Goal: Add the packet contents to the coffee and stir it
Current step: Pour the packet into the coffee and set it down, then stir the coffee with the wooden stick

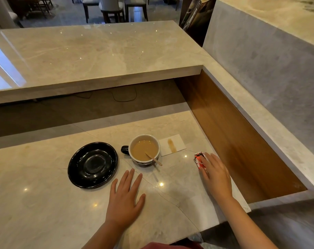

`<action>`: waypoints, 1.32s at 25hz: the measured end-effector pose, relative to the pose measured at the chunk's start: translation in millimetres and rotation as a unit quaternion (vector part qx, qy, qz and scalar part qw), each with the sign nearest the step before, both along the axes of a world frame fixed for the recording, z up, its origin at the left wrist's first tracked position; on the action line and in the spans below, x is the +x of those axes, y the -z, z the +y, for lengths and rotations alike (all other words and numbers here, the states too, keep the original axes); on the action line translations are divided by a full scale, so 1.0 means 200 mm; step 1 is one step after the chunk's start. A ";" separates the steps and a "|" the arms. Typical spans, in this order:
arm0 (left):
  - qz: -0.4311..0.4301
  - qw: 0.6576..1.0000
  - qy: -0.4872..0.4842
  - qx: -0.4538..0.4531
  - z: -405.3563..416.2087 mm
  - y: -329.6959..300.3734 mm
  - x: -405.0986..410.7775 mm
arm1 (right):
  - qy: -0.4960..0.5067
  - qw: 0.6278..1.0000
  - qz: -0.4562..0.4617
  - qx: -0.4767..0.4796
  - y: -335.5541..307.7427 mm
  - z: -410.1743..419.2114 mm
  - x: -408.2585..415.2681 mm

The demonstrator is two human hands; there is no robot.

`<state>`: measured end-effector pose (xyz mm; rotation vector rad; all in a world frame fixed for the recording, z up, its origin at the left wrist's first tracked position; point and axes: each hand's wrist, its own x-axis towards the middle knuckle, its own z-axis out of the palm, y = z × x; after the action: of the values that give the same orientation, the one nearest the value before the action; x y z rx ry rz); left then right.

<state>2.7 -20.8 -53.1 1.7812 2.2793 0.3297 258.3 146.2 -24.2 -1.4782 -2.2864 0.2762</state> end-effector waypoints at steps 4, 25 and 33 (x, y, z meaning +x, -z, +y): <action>-0.001 1.000 -0.001 -0.001 0.00 0.00 0.00 | -0.030 0.999 0.015 -0.024 0.06 -0.04 0.01; 0.021 1.000 0.000 0.003 0.00 0.01 0.00 | -0.183 0.975 0.124 -0.015 -0.22 -0.22 -0.50; 0.019 1.000 -0.003 0.013 0.00 0.02 0.00 | -0.187 0.952 0.231 -0.078 -0.31 -0.10 -0.67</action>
<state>1.7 -21.0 -57.9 1.8091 2.3172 0.3313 124.5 125.6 37.4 -0.9021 -2.1648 0.8334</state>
